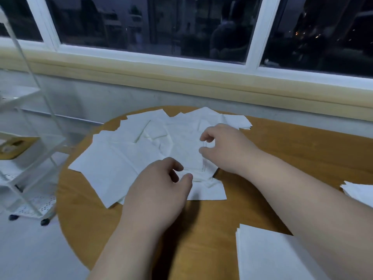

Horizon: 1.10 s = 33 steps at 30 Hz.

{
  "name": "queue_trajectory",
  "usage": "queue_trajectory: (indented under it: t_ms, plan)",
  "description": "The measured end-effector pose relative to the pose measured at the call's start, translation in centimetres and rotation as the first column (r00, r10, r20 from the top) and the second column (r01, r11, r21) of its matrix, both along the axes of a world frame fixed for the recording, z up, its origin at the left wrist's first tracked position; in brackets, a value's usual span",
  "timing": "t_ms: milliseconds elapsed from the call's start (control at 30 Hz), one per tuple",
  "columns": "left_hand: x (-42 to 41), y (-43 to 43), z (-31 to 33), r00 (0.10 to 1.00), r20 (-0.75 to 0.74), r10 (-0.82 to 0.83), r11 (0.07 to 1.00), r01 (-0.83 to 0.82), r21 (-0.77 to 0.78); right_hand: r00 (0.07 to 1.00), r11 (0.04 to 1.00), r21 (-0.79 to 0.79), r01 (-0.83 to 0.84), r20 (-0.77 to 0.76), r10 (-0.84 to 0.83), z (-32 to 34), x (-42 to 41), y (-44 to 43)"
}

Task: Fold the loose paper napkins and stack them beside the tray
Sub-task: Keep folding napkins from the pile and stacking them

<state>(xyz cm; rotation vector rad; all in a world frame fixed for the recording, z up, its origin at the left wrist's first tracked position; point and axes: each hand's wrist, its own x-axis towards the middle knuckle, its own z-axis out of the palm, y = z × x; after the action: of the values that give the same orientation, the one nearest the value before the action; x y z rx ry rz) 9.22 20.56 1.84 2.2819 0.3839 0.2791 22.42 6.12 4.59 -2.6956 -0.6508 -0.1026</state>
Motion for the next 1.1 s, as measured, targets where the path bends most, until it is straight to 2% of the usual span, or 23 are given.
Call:
queue_trajectory:
  t_ms: [333, 567, 800, 900, 1000, 1100]
  plan:
    - [1.8, 2.4, -1.0, 0.994, -0.007, 0.108, 0.994, -0.108, -0.030, 0.996, 0.979, -0.185, 0.084, 0.025, -0.080, -2.7, 5.4, 9.0]
    - [2.3, 2.9, -1.1, 0.992, -0.010, 0.122, 0.992, -0.122, -0.023, 0.994, 0.985, -0.147, 0.089, 0.076, -0.079, -3.3, 6.5, 9.7]
    - [2.3, 2.1, -0.9, 0.996, 0.001, 0.087, 0.996, -0.087, -0.011, 0.999, 1.000, 0.030, -0.004, 0.051, 0.002, -2.2, 6.0, 7.2]
    - [2.0, 1.5, -0.8, 0.996, 0.043, 0.075, 0.997, -0.075, -0.017, 0.999, 0.981, 0.191, -0.036, 0.018, 0.033, 0.0, 3.5, 5.4]
    - [1.8, 0.9, -0.5, 0.992, 0.114, 0.061, 0.996, -0.054, -0.068, 0.997, 0.888, 0.460, 0.005, -0.075, 0.033, 2.2, -0.2, 2.3]
    - [1.2, 0.0, 0.0, 0.982, 0.189, 0.018, 0.992, 0.006, -0.126, 0.981, 0.800, 0.594, 0.081, -0.188, 0.039, 3.6, -4.3, -1.4]
